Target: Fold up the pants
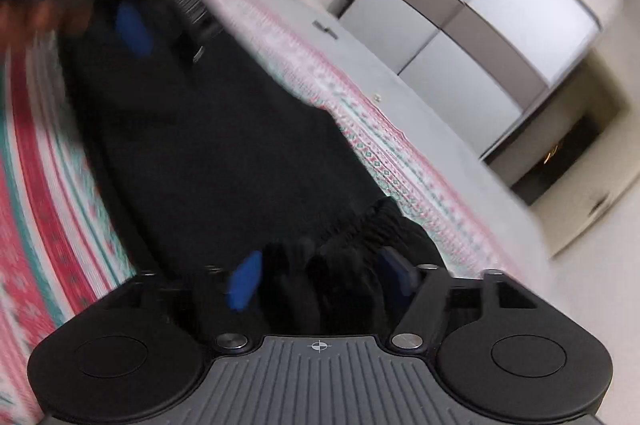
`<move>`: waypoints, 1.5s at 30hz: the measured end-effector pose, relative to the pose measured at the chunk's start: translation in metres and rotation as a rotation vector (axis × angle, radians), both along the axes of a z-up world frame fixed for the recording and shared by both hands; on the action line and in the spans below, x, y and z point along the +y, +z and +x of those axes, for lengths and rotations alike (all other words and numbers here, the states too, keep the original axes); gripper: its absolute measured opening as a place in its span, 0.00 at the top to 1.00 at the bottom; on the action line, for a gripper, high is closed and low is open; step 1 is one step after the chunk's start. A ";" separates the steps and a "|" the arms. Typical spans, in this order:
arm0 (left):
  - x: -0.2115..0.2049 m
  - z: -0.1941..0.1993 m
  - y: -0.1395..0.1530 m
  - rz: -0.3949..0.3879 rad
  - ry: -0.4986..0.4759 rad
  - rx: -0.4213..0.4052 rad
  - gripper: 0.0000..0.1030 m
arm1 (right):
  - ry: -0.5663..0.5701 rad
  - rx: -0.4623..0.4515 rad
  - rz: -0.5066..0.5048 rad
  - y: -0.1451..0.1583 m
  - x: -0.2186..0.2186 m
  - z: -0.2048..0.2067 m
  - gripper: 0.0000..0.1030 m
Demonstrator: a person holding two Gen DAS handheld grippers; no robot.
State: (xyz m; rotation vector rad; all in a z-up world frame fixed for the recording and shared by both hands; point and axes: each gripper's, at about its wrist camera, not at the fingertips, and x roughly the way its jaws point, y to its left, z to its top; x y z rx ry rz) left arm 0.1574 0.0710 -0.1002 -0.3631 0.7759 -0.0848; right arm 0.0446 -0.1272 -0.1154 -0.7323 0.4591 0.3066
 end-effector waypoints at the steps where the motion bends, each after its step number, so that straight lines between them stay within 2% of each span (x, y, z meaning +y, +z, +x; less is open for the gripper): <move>1: -0.003 0.001 0.000 -0.015 -0.017 -0.003 0.00 | -0.019 0.014 0.031 0.007 -0.007 0.002 0.32; 4: -0.017 0.003 -0.002 -0.077 -0.078 0.000 0.00 | -0.042 0.054 0.082 0.014 -0.028 0.005 0.34; 6: -0.029 0.005 -0.004 -0.136 -0.108 0.016 0.00 | -0.042 0.132 0.115 0.009 -0.037 0.011 0.41; 8: -0.042 0.008 -0.005 -0.181 -0.131 0.021 0.00 | -0.029 0.189 0.165 0.004 -0.042 0.014 0.65; 11: -0.062 0.014 -0.007 -0.233 -0.182 0.026 0.00 | -0.005 0.171 0.160 0.003 -0.036 0.009 0.80; 14: -0.077 0.022 -0.013 -0.293 -0.222 0.035 0.00 | -0.008 0.135 0.121 0.000 -0.028 0.003 0.81; 17: -0.090 0.033 -0.023 -0.363 -0.220 0.075 0.00 | -0.017 0.129 0.129 0.000 -0.026 -0.011 0.80; 19: -0.099 0.039 -0.027 -0.379 -0.218 0.081 0.00 | -0.013 0.132 0.115 -0.003 -0.026 -0.013 0.78; 21: -0.113 0.041 -0.027 -0.353 -0.235 0.066 0.00 | 0.007 0.124 0.070 -0.002 -0.023 -0.011 0.77; 22: -0.121 0.042 -0.026 -0.320 -0.253 0.065 0.00 | 0.014 0.133 0.067 0.002 -0.025 -0.011 0.76; 23: -0.132 0.041 -0.024 -0.252 -0.265 0.049 0.00 | 0.011 0.149 0.088 0.005 -0.026 -0.008 0.75; 25: -0.150 0.037 -0.022 -0.187 -0.312 0.025 0.11 | 0.001 0.183 0.143 0.005 -0.033 -0.002 0.75; 27: -0.160 0.036 -0.023 -0.128 -0.291 0.021 0.18 | 0.013 0.191 0.154 0.002 -0.035 0.000 0.74; 29: -0.166 0.036 -0.023 -0.079 -0.293 0.002 0.35 | 0.021 0.181 0.133 0.001 -0.032 -0.002 0.73; 31: -0.166 0.037 -0.023 -0.077 -0.297 -0.011 0.43 | 0.015 0.184 0.137 0.003 -0.032 -0.002 0.73; 34: -0.160 0.031 -0.016 -0.048 -0.297 -0.048 0.49 | 0.015 0.192 0.155 0.006 -0.034 0.002 0.73; 36: -0.157 0.027 -0.007 -0.059 -0.290 -0.066 0.53 | 0.016 0.197 0.174 0.008 -0.038 0.002 0.74; 39: -0.142 0.016 0.007 -0.025 -0.269 -0.107 0.54 | 0.016 0.193 0.200 0.008 -0.049 -0.002 0.61; 40: -0.137 0.015 0.012 -0.006 -0.257 -0.120 0.54 | 0.015 0.193 0.212 0.011 -0.053 -0.003 0.52; 41: -0.129 0.014 0.016 -0.002 -0.241 -0.126 0.54 | 0.014 0.198 0.226 0.008 -0.055 -0.002 0.48; 45: -0.089 0.010 0.028 -0.027 -0.174 -0.116 0.54 | -0.021 0.276 0.274 0.006 -0.069 0.005 0.48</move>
